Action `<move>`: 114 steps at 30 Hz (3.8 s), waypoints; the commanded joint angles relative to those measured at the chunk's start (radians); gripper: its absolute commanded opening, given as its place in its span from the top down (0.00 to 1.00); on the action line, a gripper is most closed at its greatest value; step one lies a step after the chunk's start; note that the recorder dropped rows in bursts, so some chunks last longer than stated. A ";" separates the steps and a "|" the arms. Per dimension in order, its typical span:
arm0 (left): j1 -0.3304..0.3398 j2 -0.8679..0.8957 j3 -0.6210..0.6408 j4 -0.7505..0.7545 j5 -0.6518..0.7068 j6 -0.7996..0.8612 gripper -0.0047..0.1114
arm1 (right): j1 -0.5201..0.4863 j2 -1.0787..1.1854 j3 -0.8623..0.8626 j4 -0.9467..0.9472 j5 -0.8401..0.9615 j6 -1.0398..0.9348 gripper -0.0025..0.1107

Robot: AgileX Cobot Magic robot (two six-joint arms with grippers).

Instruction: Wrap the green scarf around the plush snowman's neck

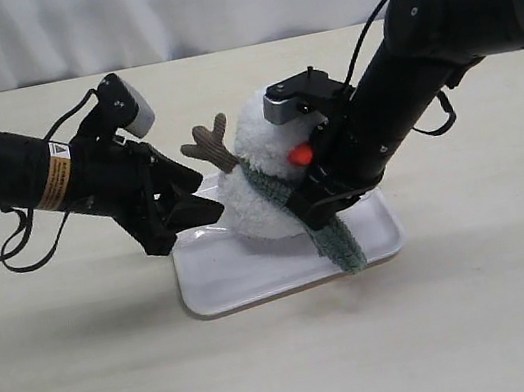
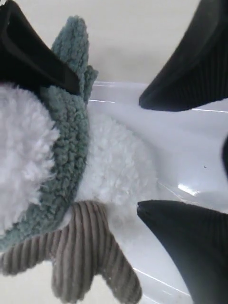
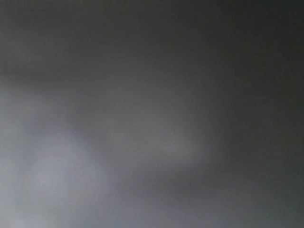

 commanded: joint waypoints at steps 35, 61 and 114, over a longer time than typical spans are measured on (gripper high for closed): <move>-0.014 0.009 -0.001 -0.019 -0.038 0.033 0.51 | 0.074 -0.395 0.014 -0.242 0.170 0.292 0.43; -0.014 -0.559 0.060 -0.039 0.214 -0.297 0.96 | 0.074 -0.998 0.196 -0.272 -0.260 0.284 0.94; -0.014 -1.423 0.187 -0.133 0.309 -0.308 0.96 | 0.074 -1.360 0.298 -0.256 -0.326 0.287 0.94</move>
